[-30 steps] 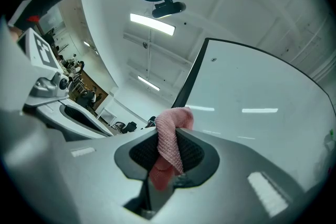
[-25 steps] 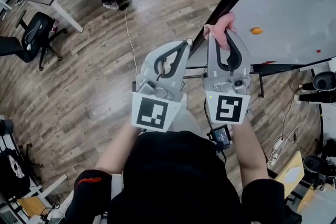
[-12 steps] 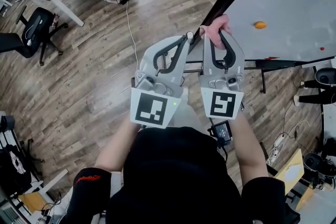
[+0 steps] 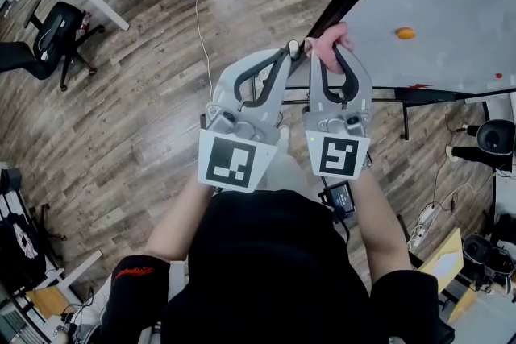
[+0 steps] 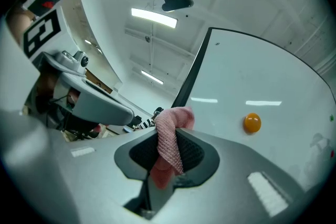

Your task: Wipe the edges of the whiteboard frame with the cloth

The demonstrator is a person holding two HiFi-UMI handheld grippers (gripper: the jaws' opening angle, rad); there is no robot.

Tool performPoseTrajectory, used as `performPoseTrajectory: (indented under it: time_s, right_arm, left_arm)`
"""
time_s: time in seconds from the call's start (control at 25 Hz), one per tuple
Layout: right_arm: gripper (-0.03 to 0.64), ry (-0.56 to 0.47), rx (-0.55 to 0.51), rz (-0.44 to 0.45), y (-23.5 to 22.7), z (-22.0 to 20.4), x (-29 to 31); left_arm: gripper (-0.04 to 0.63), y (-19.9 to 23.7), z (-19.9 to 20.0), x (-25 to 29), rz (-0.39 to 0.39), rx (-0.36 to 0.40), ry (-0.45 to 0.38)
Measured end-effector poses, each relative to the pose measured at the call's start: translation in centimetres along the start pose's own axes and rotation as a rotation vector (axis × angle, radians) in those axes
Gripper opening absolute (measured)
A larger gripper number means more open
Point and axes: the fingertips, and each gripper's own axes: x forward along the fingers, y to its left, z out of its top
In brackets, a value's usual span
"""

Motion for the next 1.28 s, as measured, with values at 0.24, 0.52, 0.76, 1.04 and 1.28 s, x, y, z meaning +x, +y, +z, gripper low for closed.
performPoseTrajectory:
  time_s: [0.24, 0.52, 0.76, 1.04, 1.28]
  right_arm:
    - [0.064, 0.02, 0.012, 0.014, 0.4, -1.1, -0.2]
    - [0.064, 0.029, 0.012, 0.022, 0.8, -1.9, -0.4]
    - [0.065, 0.044, 0.016, 0.025, 1.6, -3.1, -0.5]
    - [0.064, 0.052, 0.026, 0.016, 2.0, -3.9, -0.6]
    - [0.064, 0.071, 0.03, 0.019, 2.2, -4.7, -0.6]
  left_arm:
    - [0.001, -0.2, -0.5, 0.0, 0.011, -0.016, 0.011]
    - [0.0, -0.3, -1.0, 0.2, 0.009, -0.014, 0.018]
    - [0.0, -0.2, -1.7, 0.1, 0.007, -0.018, 0.028]
    - [0.0, 0.1, -2.2, -0.1, 0.011, -0.018, 0.039]
    - [0.0, 0.2, -2.6, 0.0, 0.008, -0.023, 0.045]
